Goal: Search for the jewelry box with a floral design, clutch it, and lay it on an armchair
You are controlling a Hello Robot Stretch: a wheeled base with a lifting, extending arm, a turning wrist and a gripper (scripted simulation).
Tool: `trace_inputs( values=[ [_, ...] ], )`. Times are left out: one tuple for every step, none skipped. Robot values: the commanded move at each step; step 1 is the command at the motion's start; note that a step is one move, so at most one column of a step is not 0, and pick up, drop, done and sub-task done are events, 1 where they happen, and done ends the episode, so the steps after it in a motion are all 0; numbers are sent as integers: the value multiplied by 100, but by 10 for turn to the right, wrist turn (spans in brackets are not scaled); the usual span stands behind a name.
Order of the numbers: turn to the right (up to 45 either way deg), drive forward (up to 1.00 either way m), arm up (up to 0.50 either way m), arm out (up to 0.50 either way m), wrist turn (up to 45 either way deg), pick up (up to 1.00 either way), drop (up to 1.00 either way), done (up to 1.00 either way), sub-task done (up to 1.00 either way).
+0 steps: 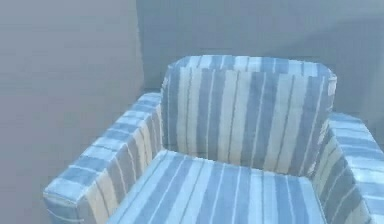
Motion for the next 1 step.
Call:
trace_inputs(
  values=[
    [0,15,0,0,0,0,0,0,0]
  ],
)
